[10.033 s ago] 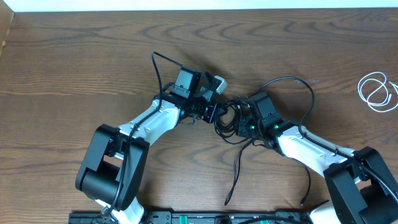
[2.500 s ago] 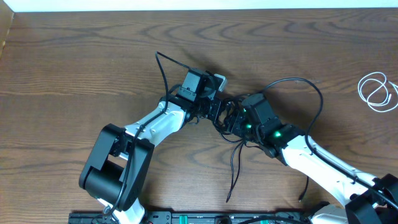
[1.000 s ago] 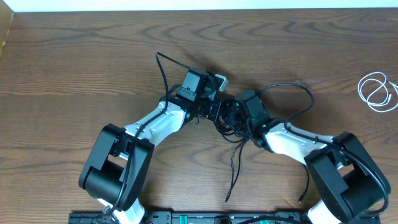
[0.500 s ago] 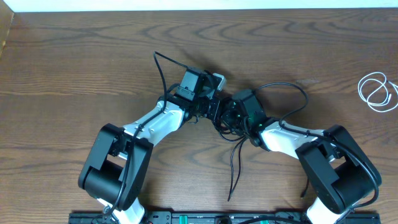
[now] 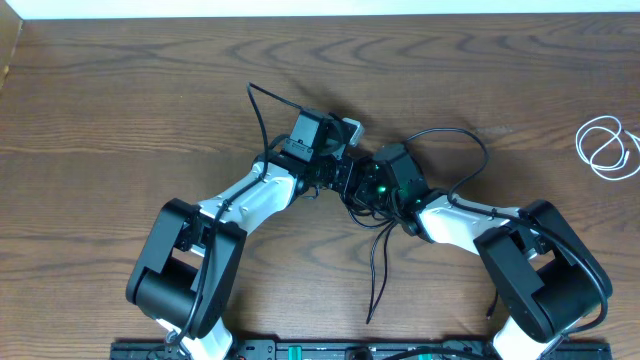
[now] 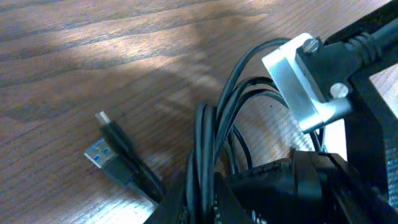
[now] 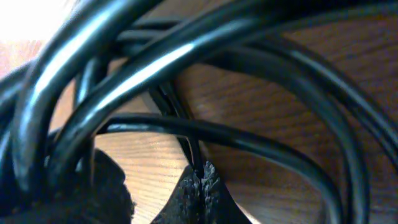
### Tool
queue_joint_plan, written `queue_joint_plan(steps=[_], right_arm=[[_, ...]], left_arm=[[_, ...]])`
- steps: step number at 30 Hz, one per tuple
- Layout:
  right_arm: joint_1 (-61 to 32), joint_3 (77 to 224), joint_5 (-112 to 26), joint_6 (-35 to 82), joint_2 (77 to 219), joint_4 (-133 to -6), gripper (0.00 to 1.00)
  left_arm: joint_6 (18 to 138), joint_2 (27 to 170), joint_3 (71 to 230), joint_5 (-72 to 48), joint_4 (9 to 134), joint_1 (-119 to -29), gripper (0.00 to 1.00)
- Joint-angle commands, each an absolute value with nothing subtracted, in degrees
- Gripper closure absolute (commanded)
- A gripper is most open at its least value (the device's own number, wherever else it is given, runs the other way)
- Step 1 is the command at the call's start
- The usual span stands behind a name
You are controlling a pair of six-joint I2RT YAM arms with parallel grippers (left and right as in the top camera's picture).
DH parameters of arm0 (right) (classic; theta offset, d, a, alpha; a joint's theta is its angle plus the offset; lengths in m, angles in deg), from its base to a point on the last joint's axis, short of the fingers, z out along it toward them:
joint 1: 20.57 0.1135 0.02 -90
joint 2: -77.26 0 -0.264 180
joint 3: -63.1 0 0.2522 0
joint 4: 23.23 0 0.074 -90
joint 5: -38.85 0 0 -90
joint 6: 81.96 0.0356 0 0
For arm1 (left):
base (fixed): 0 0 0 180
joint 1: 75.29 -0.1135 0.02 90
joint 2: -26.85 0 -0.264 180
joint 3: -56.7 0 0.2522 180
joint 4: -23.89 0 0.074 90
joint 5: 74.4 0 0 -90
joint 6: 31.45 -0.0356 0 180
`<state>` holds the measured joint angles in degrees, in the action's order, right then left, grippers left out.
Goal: Untangle cables
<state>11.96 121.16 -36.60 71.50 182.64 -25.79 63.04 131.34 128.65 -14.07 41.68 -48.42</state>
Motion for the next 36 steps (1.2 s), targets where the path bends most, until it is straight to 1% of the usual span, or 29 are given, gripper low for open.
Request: queue_joint_plan(steps=[1,5,18,22,30,36], right_arm=[[12.72,119.15,-34.48,65.89,184.63,-27.97,0.99],[12.75,119.15,-34.04,63.18,182.16,-28.59,0.99],[12.75,119.15,-37.48,57.34,170.36,-38.16,0.99],[12.75,119.12,-36.16,56.75,168.56,-39.43,0.99],[12.75,119.15,-33.63,50.67,163.95,-40.67,0.99],[12.92,119.15,-25.56,49.1,161.9,-41.26,0.99]], left_arm=[[62.72,131.34,128.81,-15.23,41.42,-47.94,0.92],[62.72,131.34,128.81,-15.2,41.42,-47.94,0.92],[62.74,131.34,128.81,-12.17,41.57,-47.94,0.92],[62.74,131.34,128.81,-12.17,41.59,-47.94,0.92],[62.8,131.34,128.81,-10.4,41.75,-47.94,0.92],[63.59,131.34,128.81,-9.15,41.83,-47.94,0.92]])
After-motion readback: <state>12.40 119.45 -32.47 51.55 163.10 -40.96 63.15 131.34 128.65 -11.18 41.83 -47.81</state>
